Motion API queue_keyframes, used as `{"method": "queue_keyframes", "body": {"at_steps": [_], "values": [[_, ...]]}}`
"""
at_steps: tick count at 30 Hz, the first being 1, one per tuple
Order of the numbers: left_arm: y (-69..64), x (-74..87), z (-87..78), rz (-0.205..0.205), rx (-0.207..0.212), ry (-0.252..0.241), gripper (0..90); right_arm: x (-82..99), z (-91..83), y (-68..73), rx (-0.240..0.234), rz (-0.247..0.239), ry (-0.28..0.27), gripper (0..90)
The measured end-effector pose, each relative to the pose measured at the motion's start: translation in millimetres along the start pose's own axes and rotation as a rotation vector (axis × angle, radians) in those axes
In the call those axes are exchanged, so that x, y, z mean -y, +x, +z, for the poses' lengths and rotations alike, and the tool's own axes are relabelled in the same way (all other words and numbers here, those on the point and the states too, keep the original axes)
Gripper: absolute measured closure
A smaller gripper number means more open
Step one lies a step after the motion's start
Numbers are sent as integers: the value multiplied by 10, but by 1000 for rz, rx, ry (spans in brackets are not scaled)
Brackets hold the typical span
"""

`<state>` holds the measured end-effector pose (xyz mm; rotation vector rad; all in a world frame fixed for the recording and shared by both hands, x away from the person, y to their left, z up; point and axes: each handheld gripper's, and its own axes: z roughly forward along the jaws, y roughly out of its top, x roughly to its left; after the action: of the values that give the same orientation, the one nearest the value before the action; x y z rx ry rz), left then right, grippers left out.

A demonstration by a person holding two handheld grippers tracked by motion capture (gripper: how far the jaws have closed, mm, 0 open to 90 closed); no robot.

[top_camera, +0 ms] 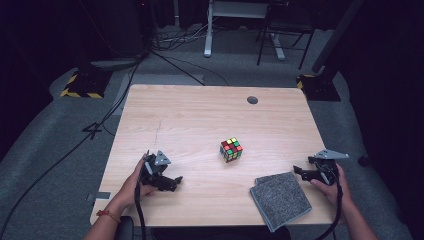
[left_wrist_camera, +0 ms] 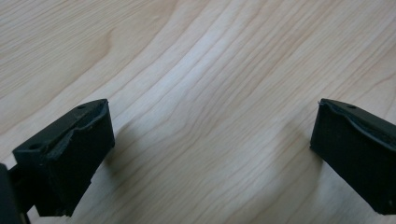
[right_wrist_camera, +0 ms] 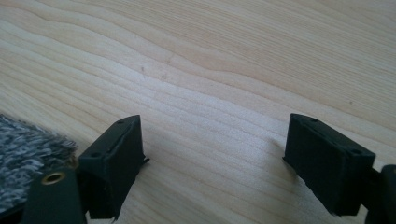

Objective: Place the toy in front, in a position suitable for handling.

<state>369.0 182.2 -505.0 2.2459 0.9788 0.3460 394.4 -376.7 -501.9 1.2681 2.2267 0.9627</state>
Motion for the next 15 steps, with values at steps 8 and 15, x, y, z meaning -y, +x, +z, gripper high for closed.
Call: {"method": "queue_keyframes", "body": {"at_steps": [8, 15], "values": [[-72, -55, 47, 29, 22, 1, 3, -66, -131, 41, 7, -21, -29, 228], [-47, -34, 28, 63, 50, 1, 4, -216, -448, 383, -141, -150, -126, 261]]}}
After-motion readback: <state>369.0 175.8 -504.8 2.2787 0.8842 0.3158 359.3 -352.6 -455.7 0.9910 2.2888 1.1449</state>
